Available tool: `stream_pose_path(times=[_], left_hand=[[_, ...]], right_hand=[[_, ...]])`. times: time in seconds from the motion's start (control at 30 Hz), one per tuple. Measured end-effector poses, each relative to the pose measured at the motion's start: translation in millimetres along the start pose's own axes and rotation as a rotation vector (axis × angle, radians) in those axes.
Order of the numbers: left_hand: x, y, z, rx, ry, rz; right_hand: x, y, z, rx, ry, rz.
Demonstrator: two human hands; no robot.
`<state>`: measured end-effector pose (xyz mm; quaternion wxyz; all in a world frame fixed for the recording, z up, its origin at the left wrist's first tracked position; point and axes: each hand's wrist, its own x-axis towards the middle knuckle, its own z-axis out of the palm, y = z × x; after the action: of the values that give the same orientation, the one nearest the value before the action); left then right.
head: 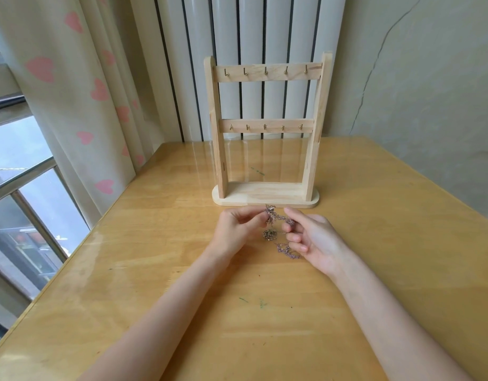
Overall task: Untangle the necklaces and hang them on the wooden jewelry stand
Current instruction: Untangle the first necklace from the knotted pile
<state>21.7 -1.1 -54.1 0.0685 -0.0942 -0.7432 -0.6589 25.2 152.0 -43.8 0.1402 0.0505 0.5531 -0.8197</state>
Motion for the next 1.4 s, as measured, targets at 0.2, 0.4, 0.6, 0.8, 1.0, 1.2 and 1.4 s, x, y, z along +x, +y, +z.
stream_pose_path(times=[0.2, 0.4, 0.6, 0.8, 1.0, 1.2, 1.4], left_hand=[[-2.3, 3.1, -0.3, -0.312, -0.125, -0.236], [-1.2, 3.0, -1.1, -0.301, -0.018, -0.195], [1.5, 9.1, -2.6, -0.101, 0.088, 0.050], [0.9, 9.1, -0.2, -0.171, 0.082, -0.057], [0.8, 7.2, -1.0, -0.216, 0.138, -0.132], [0.3, 8.5, -4.5, -0.463, 0.090, -0.241], [2.8, 10.1, -6.4, -0.589, 0.113, -0.283]], right_hand=[[0.8, 1.3, 1.1, -0.083, -0.010, -0.054], [-0.4, 2.9, 0.7, -0.265, -0.055, -0.135], [-2.2, 6.9, 4.8, -0.527, -0.011, -0.144], [0.0, 3.5, 4.9, -0.407, 0.102, -0.176], [2.4, 4.1, -1.0, -0.386, 0.152, -0.252], [-0.5, 6.8, 1.2, -0.575, 0.019, -0.174], [-0.9, 5.1, 3.3, -0.484, 0.008, -0.176]])
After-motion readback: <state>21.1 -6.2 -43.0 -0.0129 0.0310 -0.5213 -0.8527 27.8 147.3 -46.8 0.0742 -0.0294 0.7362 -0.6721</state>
